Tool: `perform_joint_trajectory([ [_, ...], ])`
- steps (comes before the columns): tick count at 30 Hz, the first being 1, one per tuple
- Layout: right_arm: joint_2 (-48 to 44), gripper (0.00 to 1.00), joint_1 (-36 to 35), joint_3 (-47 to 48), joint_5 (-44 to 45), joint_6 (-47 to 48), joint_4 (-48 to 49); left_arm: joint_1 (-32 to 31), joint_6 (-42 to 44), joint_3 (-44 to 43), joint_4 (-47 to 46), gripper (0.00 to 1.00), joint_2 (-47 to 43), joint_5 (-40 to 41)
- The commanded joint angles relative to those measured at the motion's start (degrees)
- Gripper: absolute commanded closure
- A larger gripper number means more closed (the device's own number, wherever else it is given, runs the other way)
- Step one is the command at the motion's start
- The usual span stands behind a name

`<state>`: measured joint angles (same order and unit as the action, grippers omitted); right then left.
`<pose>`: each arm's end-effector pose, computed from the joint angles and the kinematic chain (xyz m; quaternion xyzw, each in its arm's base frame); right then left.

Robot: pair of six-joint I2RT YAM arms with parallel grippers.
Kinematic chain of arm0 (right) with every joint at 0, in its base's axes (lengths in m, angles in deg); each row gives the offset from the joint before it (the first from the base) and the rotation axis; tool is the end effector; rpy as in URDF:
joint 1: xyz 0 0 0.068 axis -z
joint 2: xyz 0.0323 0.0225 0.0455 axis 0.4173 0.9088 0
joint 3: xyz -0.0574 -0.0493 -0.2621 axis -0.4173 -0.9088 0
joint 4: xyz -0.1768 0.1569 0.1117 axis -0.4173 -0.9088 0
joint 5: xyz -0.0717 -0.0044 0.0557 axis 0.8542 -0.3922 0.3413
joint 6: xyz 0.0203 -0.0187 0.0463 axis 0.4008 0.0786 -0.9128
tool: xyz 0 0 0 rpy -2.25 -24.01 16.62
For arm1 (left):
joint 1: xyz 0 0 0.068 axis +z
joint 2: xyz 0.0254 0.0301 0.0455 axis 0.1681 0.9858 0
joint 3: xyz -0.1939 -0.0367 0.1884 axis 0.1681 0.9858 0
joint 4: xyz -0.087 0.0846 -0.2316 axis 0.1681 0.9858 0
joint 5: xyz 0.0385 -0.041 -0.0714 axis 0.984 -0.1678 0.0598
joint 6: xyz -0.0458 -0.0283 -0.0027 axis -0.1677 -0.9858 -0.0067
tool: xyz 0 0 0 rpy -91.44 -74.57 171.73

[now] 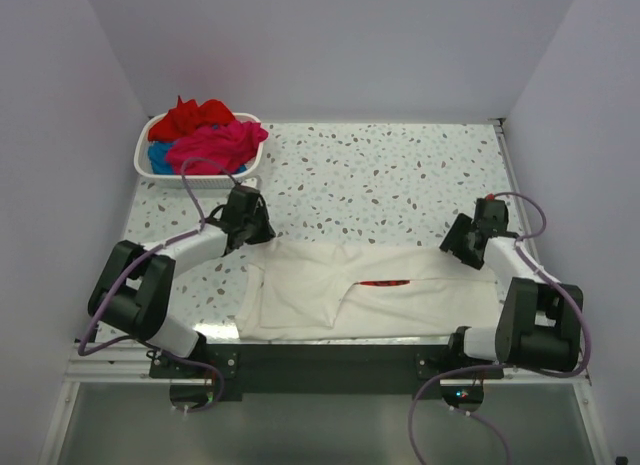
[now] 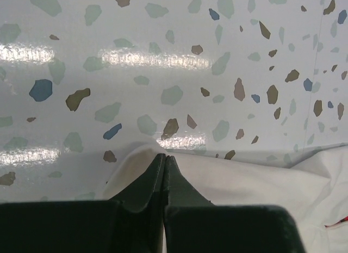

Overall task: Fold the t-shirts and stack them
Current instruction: Fold the tshirt

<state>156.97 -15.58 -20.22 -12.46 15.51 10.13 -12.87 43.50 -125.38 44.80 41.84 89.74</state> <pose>0.2343 -0.0383 0.1746 0.2670 0.9211 0.0227 0.2825 0.2774 -0.1150 0.1707 -0.0976 0.9279 -0.1709 0.3165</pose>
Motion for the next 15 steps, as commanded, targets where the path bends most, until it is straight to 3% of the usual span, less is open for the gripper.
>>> perform_joint_trajectory([
  [1, 3.8, 0.36, 1.5, 3.5, -2.5, 0.8, 2.6, 2.0, 0.8, 1.5, -3.4, 1.0, -0.4, -2.1],
  [15, 11.5, 0.36, 4.8, 4.1, -0.6, 1.4, 3.9, 6.9, 1.5, 4.9, -3.4, 1.0, -6.4, -1.4],
])
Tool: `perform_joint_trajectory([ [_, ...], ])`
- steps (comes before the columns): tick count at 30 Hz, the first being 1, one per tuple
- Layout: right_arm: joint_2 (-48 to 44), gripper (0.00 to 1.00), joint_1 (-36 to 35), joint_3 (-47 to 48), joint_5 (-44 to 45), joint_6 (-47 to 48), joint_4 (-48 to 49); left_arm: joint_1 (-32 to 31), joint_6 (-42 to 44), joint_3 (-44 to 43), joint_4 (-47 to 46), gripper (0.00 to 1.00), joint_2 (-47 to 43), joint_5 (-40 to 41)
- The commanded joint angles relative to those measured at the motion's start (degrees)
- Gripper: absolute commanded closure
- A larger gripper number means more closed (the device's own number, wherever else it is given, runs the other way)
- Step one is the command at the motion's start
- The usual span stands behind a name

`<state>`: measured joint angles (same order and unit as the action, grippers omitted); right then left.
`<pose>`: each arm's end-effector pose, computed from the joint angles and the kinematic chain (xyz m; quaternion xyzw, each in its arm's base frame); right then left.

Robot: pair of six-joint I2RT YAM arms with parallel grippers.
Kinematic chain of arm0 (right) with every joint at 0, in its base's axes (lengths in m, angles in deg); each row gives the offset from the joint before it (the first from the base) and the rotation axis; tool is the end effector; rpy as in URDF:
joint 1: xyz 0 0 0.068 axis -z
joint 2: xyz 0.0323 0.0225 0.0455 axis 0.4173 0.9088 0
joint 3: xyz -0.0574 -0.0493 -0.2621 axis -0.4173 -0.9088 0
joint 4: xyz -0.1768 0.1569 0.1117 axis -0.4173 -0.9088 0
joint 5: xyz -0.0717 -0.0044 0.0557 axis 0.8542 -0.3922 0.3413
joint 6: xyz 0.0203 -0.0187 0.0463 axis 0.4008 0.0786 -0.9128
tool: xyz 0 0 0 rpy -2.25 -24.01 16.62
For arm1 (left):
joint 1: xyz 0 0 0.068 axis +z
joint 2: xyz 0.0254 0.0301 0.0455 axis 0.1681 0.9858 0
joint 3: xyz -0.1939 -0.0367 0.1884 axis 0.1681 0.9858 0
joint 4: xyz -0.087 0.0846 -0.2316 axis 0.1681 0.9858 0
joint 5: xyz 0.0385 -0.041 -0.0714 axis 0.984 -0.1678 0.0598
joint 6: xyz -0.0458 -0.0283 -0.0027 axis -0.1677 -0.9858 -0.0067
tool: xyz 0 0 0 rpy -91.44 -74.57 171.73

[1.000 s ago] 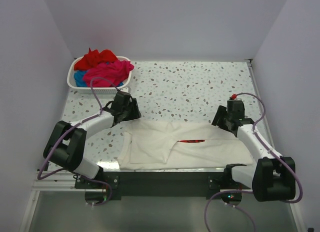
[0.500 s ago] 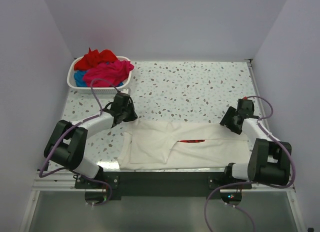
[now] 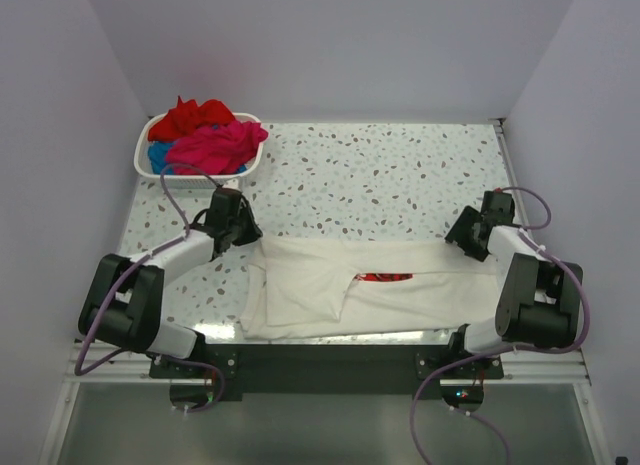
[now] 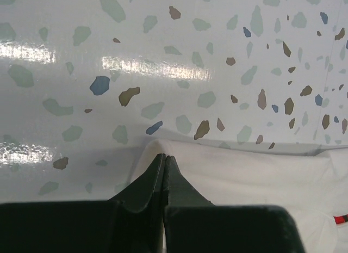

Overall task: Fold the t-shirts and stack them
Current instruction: Fold the tshirt

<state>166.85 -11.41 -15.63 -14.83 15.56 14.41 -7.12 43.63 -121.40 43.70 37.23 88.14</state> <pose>0.2631 -0.0613 0.1615 0.2953 0.9150 0.0314 0.2730 0.2706 -0.0826 0.1735 -0.1369 0.9173 -0.1722 0.3319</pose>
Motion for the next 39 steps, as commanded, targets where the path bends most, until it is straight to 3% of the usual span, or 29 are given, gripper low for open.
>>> perform_joint_trajectory([
  [1, 1.4, 0.36, 0.6, -0.4, 2.3, 1.5, -0.9, 1.2, 1.3, 1.3, -2.3, 1.0, -2.0, 0.5],
  [11, -1.3, 0.36, 0.6, 0.6, 5.9, 2.4, -3.7, 1.7, 1.1, 2.0, -1.7, 1.0, -4.2, 4.5],
  [16, -5.7, 0.36, 0.7, 0.6, 1.8, 3.3, -4.9, 1.7, 2.6, 0.4, -2.4, 1.0, -3.7, 2.4],
  [19, -11.5, 0.36, 0.7, 0.8, 1.1, 4.8, -6.6, 1.6, 4.1, -2.2, -2.3, 0.69, -3.8, 0.5],
  [20, -13.0, 0.35, 0.7, 1.1, 1.1, 5.0, -7.4, 1.5, 4.4, -2.9, -2.3, 0.49, -4.2, 0.7],
  [23, -19.1, 0.29, 0.5, 1.6, -1.9, 5.5, -9.6, 1.0, 4.8, -5.6, -0.1, 0.26, -5.2, 2.8],
  [24, -20.2, 0.26, 0.3, 1.7, -2.8, 5.7, -10.0, 0.7, 4.8, -6.1, 0.5, 0.24, -5.7, 3.4],
  [28, -22.6, 0.26, -3.0, 1.5, -4.4, 5.8, -12.1, -3.5, 3.8, -5.5, 3.5, 0.17, -8.3, 6.7],
  [31, -21.0, 0.26, -11.5, 1.1, 0.6, 4.4, -12.4, -9.5, 1.5, -3.2, 4.1, 0.14, -10.4, 7.6],
  [33, -18.3, 0.26, -17.4, 0.9, 0.9, 3.0, -11.7, -12.5, -1.2, -1.9, 4.0, 0.12, -11.1, 6.8],
  [39, -13.2, 0.27, -22.0, -0.4, 0.3, -0.9, -6.6, -18.2, -6.7, 2.8, -2.1, 0.09, -7.6, 1.8],
])
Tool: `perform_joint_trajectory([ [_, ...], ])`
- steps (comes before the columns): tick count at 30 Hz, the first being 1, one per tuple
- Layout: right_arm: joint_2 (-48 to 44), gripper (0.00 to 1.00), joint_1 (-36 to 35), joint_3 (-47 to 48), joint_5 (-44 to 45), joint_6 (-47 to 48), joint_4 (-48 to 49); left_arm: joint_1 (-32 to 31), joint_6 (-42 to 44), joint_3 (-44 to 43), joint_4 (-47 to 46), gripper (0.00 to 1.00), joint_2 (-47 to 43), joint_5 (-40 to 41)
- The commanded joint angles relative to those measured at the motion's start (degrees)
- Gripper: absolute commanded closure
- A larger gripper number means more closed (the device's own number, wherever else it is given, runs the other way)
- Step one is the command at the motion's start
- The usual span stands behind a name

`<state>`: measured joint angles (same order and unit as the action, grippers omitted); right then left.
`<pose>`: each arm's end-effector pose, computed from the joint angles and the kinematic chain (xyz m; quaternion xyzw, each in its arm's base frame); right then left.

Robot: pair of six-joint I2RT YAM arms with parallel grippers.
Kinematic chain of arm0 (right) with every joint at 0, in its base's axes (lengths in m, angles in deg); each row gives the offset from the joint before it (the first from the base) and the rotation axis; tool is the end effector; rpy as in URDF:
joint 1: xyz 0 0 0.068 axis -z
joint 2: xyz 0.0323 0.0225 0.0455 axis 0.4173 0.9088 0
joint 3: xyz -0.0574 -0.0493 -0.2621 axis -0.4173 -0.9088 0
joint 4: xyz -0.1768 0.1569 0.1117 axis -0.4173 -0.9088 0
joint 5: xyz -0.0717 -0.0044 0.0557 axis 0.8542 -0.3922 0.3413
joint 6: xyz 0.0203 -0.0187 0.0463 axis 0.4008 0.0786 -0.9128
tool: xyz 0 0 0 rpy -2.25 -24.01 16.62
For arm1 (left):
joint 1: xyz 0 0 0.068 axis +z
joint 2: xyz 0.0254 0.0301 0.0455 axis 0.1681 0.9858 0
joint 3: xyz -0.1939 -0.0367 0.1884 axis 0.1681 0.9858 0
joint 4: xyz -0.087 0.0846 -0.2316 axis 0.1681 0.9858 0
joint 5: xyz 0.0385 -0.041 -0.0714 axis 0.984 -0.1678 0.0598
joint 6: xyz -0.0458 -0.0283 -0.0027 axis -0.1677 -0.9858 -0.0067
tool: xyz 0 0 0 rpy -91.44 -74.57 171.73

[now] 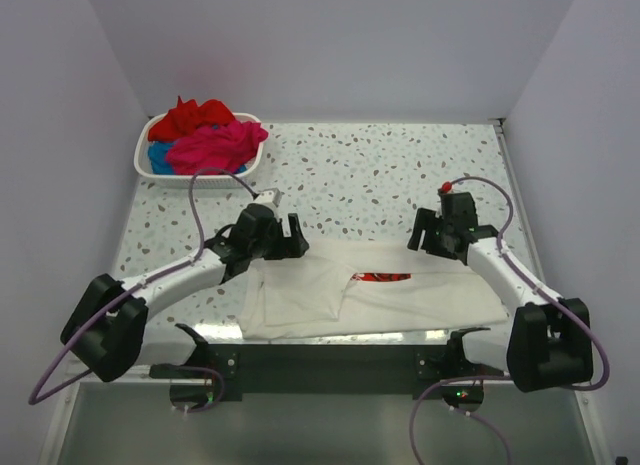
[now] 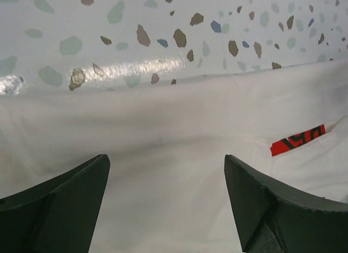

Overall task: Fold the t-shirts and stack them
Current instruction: Fold the tshirt

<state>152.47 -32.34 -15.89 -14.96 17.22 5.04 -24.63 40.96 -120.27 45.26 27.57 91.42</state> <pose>0.2340 0.0323 0.2089 0.1082 0.9431 0.0874 0.3020 0.2189 -0.1480 0.2080 -0.0283 0.9026 -0.2389 0.3571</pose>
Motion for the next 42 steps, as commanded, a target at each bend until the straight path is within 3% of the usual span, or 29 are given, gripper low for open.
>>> perform_joint_trajectory([
  [1, 2.7, 0.27, -1.4, -0.2, 0.3, -2.8, 3.4, -1.0, -4.4, 2.6, -6.6, 0.08, 3.2, -4.1],
  [7, 6.9, 0.27, -2.2, -1.1, -0.3, -3.6, 6.9, -0.9, -7.9, 7.8, -13.1, 0.06, 9.0, -6.0],
  [11, 11.9, 0.28, -2.6, -0.4, -1.8, -3.6, 7.8, 0.1, -6.3, 7.7, -11.4, 0.04, 9.5, -4.1],
  [14, 13.4, 0.28, -3.1, 0.0, -2.9, -4.3, 8.9, 2.4, -5.6, 8.3, -11.1, 0.04, 9.5, -4.4],
  [19, 16.7, 0.28, -5.5, 1.3, -2.9, -6.1, 11.1, 11.4, -3.6, 10.3, -11.7, 0.04, 8.5, -8.0],
  [29, 25.2, 0.28, -11.9, 8.5, -3.4, -8.5, 12.7, 17.2, 1.6, 5.9, -8.0, 0.02, 8.7, -5.4],
  [37, 18.6, 0.22, -11.6, 16.2, 2.4, -2.9, 1.2, 19.1, 3.6, 4.3, -6.6, 0.02, 8.9, -5.1],
  [42, 11.2, 0.2, -4.9, 14.5, 2.3, -0.2, -2.0, 19.1, 5.2, 2.7, -4.9, 0.01, 5.6, -3.6],
])
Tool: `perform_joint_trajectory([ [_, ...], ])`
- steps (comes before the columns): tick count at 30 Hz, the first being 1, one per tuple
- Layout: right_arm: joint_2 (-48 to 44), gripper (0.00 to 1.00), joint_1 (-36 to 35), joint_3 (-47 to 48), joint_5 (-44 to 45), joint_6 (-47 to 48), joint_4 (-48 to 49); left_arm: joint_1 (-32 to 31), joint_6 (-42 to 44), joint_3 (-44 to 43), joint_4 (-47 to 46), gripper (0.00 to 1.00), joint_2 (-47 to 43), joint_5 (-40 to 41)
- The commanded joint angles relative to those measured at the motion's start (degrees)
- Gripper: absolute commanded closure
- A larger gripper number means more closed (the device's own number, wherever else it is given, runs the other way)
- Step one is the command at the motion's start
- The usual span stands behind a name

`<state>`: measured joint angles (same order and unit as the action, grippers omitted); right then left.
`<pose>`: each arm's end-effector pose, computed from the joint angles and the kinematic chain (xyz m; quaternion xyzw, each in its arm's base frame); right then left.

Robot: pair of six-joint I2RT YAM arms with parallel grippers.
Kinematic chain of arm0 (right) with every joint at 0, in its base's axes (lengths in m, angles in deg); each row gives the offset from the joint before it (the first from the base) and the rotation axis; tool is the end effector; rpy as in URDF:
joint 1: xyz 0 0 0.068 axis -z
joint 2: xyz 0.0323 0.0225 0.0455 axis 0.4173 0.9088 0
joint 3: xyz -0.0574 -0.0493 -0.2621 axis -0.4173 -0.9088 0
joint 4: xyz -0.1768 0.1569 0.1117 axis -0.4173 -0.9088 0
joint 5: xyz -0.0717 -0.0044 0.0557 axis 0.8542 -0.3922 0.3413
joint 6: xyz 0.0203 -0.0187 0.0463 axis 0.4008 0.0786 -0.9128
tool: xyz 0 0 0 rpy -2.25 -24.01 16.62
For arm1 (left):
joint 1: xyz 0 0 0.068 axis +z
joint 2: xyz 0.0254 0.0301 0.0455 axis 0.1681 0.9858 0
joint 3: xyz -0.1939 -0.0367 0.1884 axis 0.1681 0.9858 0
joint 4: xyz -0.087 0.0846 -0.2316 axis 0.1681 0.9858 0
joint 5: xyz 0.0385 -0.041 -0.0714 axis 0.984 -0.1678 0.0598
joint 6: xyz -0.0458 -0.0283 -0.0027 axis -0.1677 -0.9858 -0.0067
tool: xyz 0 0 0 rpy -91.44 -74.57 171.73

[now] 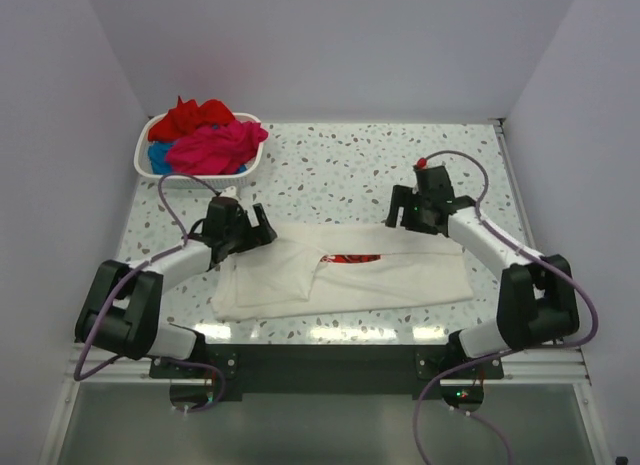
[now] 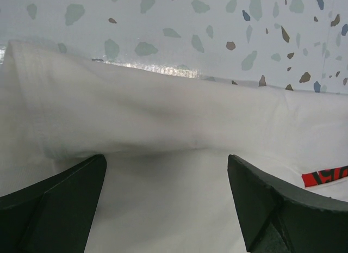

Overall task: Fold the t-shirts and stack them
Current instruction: Fold the tshirt

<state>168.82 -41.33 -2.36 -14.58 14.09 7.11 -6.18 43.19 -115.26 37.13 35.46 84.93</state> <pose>0.2920 0.0880 0.2123 0.0610 0.9494 0.1137 0.2864 0.2567 -0.0759 0.1590 -0.1356 0.9095 -0.2014 0.3375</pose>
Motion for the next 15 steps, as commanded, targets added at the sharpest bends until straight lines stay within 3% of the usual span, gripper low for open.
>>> perform_joint_trajectory([
  [1, -6.7, 0.2, 5.4, -0.3, 1.7, 4.1, -4.4, 0.7, 3.7, -2.7, 5.8, 0.01, -2.9, 3.3],
  [8, -6.6, 0.2, 11.5, -3.1, 1.7, 8.1, -4.7, 0.5, 3.8, -2.1, 10.3, 0.0, -8.9, -1.1],
  [15, -0.5, 0.2, 12.6, -4.5, 1.0, 8.3, -2.2, -0.6, -0.5, 5.8, 0.0, 0.0, -5.0, -7.9],
])
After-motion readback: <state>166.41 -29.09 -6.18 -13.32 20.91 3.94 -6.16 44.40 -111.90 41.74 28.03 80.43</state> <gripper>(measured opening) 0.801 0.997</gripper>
